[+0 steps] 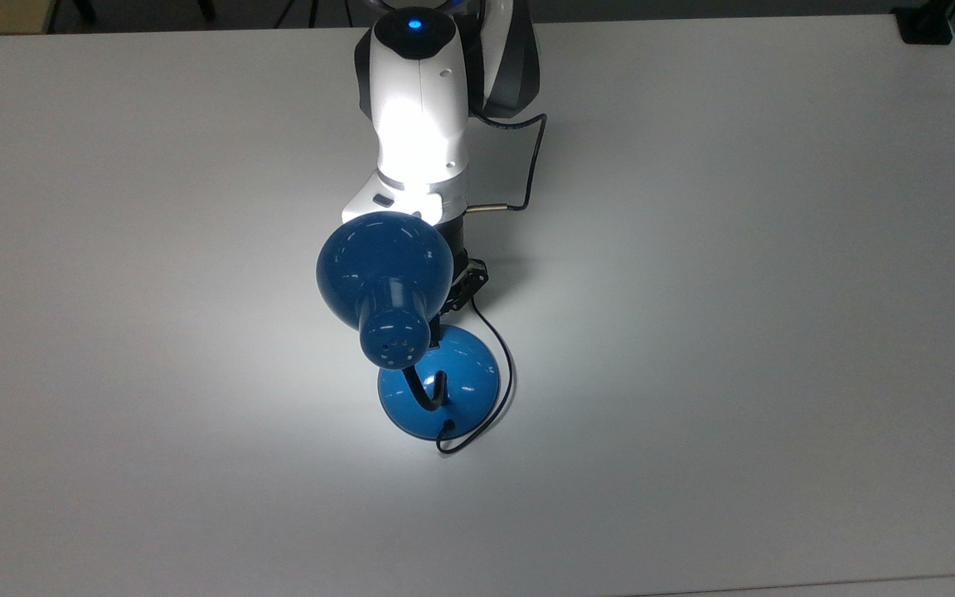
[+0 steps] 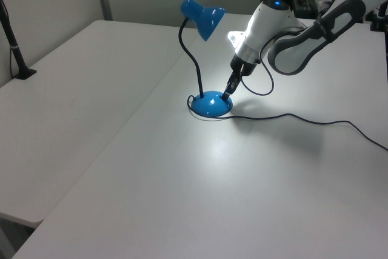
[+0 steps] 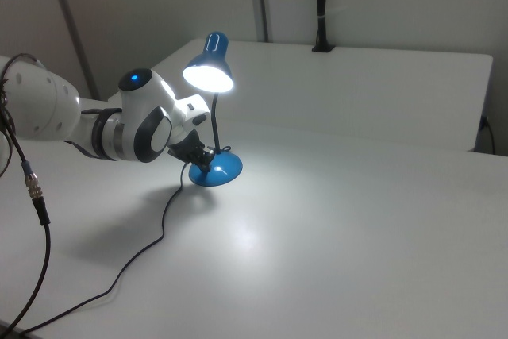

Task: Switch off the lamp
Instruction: 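Press the switch on the lamp base with the gripper fingertips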

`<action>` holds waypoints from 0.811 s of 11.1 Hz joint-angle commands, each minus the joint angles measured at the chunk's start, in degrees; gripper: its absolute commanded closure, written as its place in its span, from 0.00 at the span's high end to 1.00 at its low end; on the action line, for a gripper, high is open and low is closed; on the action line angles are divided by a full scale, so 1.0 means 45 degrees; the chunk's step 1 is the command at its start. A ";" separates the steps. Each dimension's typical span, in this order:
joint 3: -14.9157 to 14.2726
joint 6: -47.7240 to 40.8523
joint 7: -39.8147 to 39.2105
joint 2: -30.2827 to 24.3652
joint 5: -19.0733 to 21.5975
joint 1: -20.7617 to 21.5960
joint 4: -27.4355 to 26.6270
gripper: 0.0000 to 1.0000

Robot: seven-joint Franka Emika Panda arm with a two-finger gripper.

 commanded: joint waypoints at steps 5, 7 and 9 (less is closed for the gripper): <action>0.0060 0.0140 -0.0093 0.0099 0.0143 -0.0019 -0.0399 0.00; 0.0060 -0.0384 -0.0093 0.0040 0.0143 -0.0038 -0.0480 0.00; 0.0060 -0.1105 -0.0074 -0.0251 0.0143 -0.0058 -0.0460 0.00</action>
